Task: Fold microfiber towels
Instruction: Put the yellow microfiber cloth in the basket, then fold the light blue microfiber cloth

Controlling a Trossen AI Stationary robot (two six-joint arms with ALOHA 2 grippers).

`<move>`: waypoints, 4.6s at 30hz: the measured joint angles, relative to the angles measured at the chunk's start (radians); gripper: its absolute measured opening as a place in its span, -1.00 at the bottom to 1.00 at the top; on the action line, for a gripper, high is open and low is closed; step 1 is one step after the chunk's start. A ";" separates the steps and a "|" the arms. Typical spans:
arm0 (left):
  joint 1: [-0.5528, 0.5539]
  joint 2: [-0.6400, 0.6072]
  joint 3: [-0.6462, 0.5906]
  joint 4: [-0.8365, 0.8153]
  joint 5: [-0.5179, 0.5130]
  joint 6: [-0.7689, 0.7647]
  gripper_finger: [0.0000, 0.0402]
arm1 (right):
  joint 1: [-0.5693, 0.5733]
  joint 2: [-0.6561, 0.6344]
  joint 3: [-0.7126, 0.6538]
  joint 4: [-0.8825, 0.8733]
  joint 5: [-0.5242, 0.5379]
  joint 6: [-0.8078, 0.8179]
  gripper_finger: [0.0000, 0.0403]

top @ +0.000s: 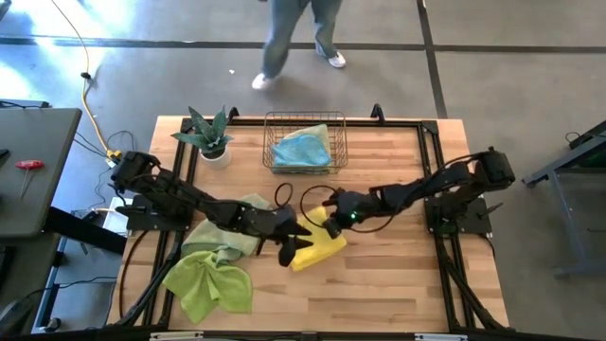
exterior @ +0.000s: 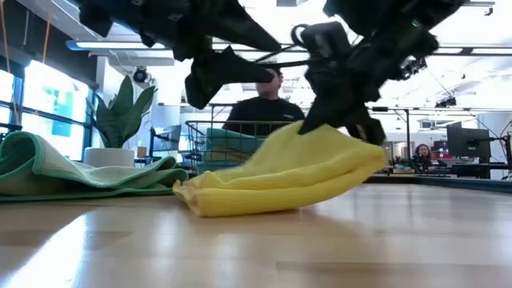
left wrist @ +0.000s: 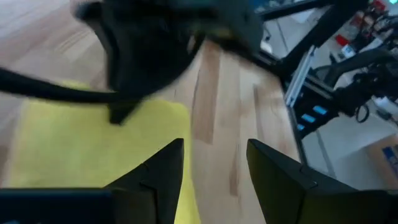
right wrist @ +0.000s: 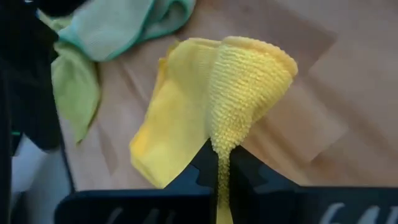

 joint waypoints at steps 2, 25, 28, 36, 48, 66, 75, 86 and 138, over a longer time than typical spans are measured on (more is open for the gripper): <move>-0.006 0.002 -0.001 -0.008 0.008 0.006 -0.18 | -0.007 -0.004 0.060 -0.091 -0.002 -0.069 -1.00; 0.088 -0.084 0.072 0.260 0.007 0.511 -0.11 | 0.070 -0.007 0.908 -1.281 -0.087 -0.550 -1.00; 0.118 -0.089 0.117 0.231 0.026 0.513 0.00 | 0.074 -0.007 0.930 -1.286 -0.083 -0.550 -1.00; 0.175 -0.087 0.208 0.116 0.238 0.588 0.32 | 0.074 -0.006 0.932 -1.302 -0.081 -0.626 -1.00; 0.231 -0.024 0.215 0.103 0.279 0.569 0.37 | 0.058 -0.006 0.935 -1.231 0.005 -0.864 -1.00; 0.308 -0.073 0.214 -0.171 0.174 0.512 0.37 | -0.147 -0.006 0.935 -1.444 0.046 -0.892 -1.00; 0.331 -0.245 0.215 -0.383 0.007 0.329 0.37 | -0.484 -0.070 0.935 -1.477 0.097 -0.861 -1.00; 0.235 -0.352 0.214 -0.447 -0.225 0.179 0.37 | -0.747 -0.068 0.935 -1.101 -0.258 -0.761 -1.00; 0.211 -0.681 0.214 -0.844 -0.318 0.180 0.37 | -0.688 0.371 1.201 -1.154 -0.124 -0.720 -0.15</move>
